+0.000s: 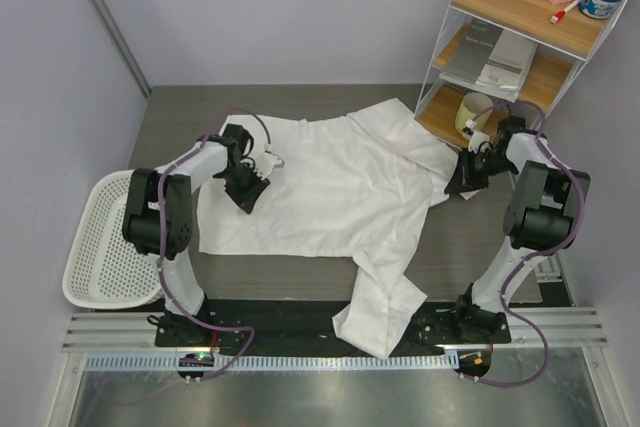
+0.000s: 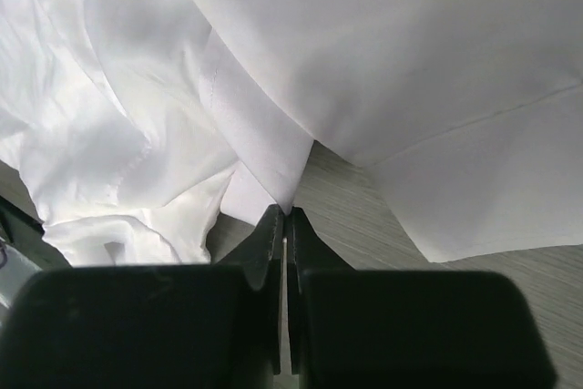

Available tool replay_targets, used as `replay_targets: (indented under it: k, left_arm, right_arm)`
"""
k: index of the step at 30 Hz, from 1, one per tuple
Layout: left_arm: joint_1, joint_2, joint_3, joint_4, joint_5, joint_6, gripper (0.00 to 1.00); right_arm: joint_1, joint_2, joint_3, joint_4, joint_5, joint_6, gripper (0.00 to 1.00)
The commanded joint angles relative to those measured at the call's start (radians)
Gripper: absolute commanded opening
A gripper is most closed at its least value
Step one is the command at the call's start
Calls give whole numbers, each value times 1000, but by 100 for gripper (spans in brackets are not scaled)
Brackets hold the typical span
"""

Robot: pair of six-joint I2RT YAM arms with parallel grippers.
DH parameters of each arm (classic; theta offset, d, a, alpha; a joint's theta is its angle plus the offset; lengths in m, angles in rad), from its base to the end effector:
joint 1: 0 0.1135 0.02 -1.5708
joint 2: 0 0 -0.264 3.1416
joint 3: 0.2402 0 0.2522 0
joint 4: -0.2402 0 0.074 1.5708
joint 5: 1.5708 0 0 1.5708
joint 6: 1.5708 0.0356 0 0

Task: Fold and stack the long sleeve shirts
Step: Flatten the shirt out

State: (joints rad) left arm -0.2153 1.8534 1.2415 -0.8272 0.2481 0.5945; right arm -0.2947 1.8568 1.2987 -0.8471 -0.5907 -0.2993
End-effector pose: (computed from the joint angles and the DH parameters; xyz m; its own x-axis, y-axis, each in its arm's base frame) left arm 0.3331 -0.0818 0.1679 -0.6686 0.7020 -0.2451 0.7401 0.6602 -0.1281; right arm 0.3417 -0.0830 0.1858 -0.9471 0.0316 -0.3195 -0.1317 0.8694 0.4763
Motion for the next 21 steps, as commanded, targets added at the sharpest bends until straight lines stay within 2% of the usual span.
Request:
replay_targets:
  k: [1, 2, 4, 6, 7, 10, 11, 13, 14, 15, 16, 17, 19, 21]
  left_arm:
    - [-1, -70, 65, -84, 156, 36, 40]
    - [-4, -98, 70, -110, 205, 56, 49]
    - [-47, -207, 75, -176, 267, 76, 55]
    - [-117, -288, 69, -207, 319, 96, 61]
    - [-207, -324, 62, -217, 330, 96, 62]
    - [-387, -456, 9, -182, 342, 35, 68]
    - [-517, -497, -38, -100, 332, -1, 72]
    - [-661, -510, -66, -41, 298, -70, 73]
    - [-790, -496, -77, 2, 284, -76, 76]
    - [-865, -487, -102, 28, 249, -81, 81]
    - [-925, -481, -118, 64, 214, -84, 82]
    - [-1032, -468, -131, 94, 189, -67, 84]
    - [-1102, -421, -142, 167, 142, -15, 84]
    - [-1168, -334, -78, 172, 152, 14, 82]
  right_arm:
    - [22, -22, 11, -79, 63, -55, 26]
    - [22, -34, 11, -95, 66, -64, 34]
    - [22, -98, 8, -130, 72, -98, 52]
    - [22, -151, -10, -144, 77, -121, 57]
    - [22, -183, -18, -159, 69, -150, 58]
    - [48, -269, -53, -199, 10, -176, 57]
    - [61, -298, -79, -204, -10, -190, 57]
    - [130, -318, -113, -195, -41, -185, 55]
    - [162, -327, -148, -185, -46, -170, 55]
    - [190, -329, -165, -170, -49, -150, 53]
    - [242, -327, -179, -144, -54, -141, 52]
    - [265, -326, -200, -133, -51, -130, 51]
    - [295, -309, -210, -89, -20, -92, 49]
    - [295, -274, -217, -67, -6, -75, 47]
